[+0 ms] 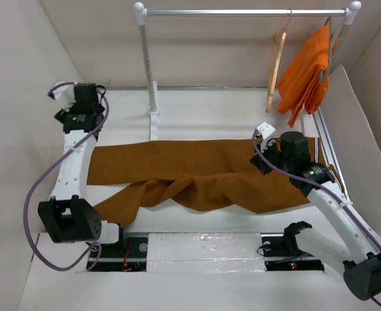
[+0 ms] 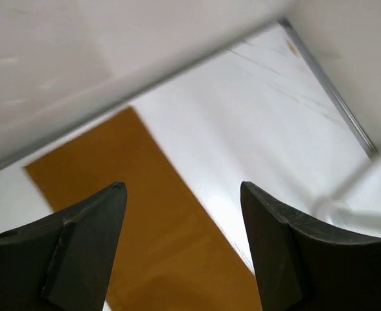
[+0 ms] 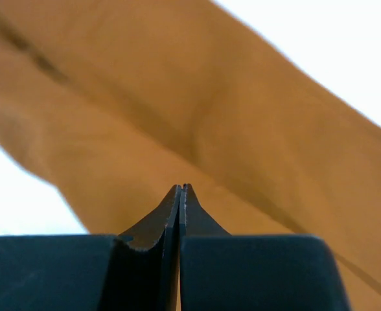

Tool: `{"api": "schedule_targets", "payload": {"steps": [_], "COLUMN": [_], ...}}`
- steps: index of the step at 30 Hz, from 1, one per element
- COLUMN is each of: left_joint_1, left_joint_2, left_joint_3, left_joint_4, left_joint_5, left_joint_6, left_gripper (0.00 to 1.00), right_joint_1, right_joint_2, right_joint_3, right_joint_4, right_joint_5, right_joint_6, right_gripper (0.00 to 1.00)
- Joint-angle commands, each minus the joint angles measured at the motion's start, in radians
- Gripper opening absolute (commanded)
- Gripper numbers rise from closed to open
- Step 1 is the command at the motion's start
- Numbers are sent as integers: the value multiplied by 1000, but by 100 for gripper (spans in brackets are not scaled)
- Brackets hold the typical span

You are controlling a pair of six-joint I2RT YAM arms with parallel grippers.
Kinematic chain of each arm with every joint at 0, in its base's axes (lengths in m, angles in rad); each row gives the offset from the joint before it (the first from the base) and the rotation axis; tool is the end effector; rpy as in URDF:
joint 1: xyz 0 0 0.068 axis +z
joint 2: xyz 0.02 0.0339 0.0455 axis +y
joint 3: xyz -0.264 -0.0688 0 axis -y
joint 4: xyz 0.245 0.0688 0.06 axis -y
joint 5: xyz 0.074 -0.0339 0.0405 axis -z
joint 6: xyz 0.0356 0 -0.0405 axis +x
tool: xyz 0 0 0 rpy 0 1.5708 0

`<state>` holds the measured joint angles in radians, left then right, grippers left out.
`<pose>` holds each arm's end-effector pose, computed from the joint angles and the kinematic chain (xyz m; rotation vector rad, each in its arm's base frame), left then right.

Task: Place the trousers on the hanger
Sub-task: Flatten out the trousers at the center of the board.

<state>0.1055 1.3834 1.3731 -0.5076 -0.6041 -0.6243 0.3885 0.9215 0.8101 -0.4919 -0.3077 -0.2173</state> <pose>0.3023 0.0524 0.3792 -1.0367 1.7138 0.2998 0.1805 0.0855 0.2949 -0.8148 2.0153 0.4321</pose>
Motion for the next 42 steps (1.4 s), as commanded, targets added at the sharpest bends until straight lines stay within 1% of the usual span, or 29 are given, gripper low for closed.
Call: {"api": "schedule_targets", "payload": {"steps": [1, 2, 4, 5, 6, 7, 8, 9, 11, 12, 14, 15, 16, 17, 18, 20, 22, 23, 24, 26, 28, 29, 30, 31, 32, 34, 37, 40, 42], "left_joint_1": [-91, -178, -280, -378, -447, -448, -489, -489, -500, -500, -500, -500, -500, -489, -471, -461, -449, -440, -440, -386, -324, -299, -273, -245, -193, -144, -78, -44, -20], "left_joint_2": [135, 175, 284, 314, 407, 408, 461, 489, 540, 545, 527, 517, 507, 481, 461, 380, 342, 327, 328, 345, 355, 352, 350, 351, 364, 397, 434, 447, 462], "left_joint_3": [-11, -20, -42, -43, -16, -16, 19, 38, 81, 78, 32, 15, -12, -28, -48, -130, -161, -173, -174, -164, -166, -172, -181, -187, -192, -172, -189, -189, -178], "left_joint_4": [-5, -12, -3, 29, 40, 40, 41, 41, 17, 14, 46, 58, 66, 67, 79, 188, 237, 247, 248, 238, 241, 251, 265, 286, 291, 265, 283, 287, 270], "left_joint_5": [149, 179, 216, 225, 243, 244, 247, 272, 277, 265, 227, 201, 172, 114, 110, 154, 135, 126, 127, 160, 193, 225, 248, 268, 305, 339, 346, 349, 345], "left_joint_6": [58, 49, 37, 31, 41, 41, 47, 58, 64, 67, 83, 99, 100, 88, 75, 84, 74, 78, 77, 61, 48, 37, 37, 35, 32, 17, 8, 8, 9], "left_gripper": [67, 67, 66, 66, 66, 66, 67, 67, 67, 68, 68, 69, 69, 70, 71, 72, 72, 73, 73, 73, 73, 73, 73, 73, 73, 73, 73, 73, 73], "right_joint_1": [-62, -85, -160, -184, -245, -246, -273, -328, -390, -449, -509, -543, -613, -650, -684, -786, -844, -917, -947, -996, -1007, -1025, -1062, -1071, -1071, -1061, -1060, -1051, -1051], "right_joint_2": [-15, -15, -15, -7, 25, 25, 33, 33, 34, 34, 42, 45, 45, 56, 57, 75, 106, 155, 184, 240, 306, 332, 367, 458, 512, 667, 796, 919, 1020], "right_joint_3": [72, 81, 107, 119, 165, 166, 178, 179, 182, 182, 172, 158, 129, 114, 94, 17, -24, -40, -40, 0, 24, 35, 73, 115, 241, 378, 548, 657, 711], "right_joint_4": [-17, -17, -11, -13, -42, -42, -51, -44, -53, -63, -71, -54, -44, -31, 1, 50, 125, 175, 205, 237, 312, 346, 424, 443, 373, 252, 194, 141, 52], "right_joint_5": [71, 71, 50, 42, 35, 35, 30, 16, 30, 50, 65, 65, 53, 36, 24, -39, -79, -105, -146, -113, -29, -33, -121, -149, -136, -75, -148, -139, -140], "right_joint_6": [36, 47, 78, 87, 120, 121, 154, 167, 197, 200, 213, 216, 258, 275, 297, 356, 386, 409, 414, 446, 482, 495, 506, 510, 483, 371, 287, 195, 145], "right_gripper": [0, 0, 0, 0, 0, 0, 0, 3, 14, 30, 47, 60, 63, 64, 65, 65, 65, 65, 66, 66, 69, 72, 76, 77, 80, 84, 87, 89, 89]}}
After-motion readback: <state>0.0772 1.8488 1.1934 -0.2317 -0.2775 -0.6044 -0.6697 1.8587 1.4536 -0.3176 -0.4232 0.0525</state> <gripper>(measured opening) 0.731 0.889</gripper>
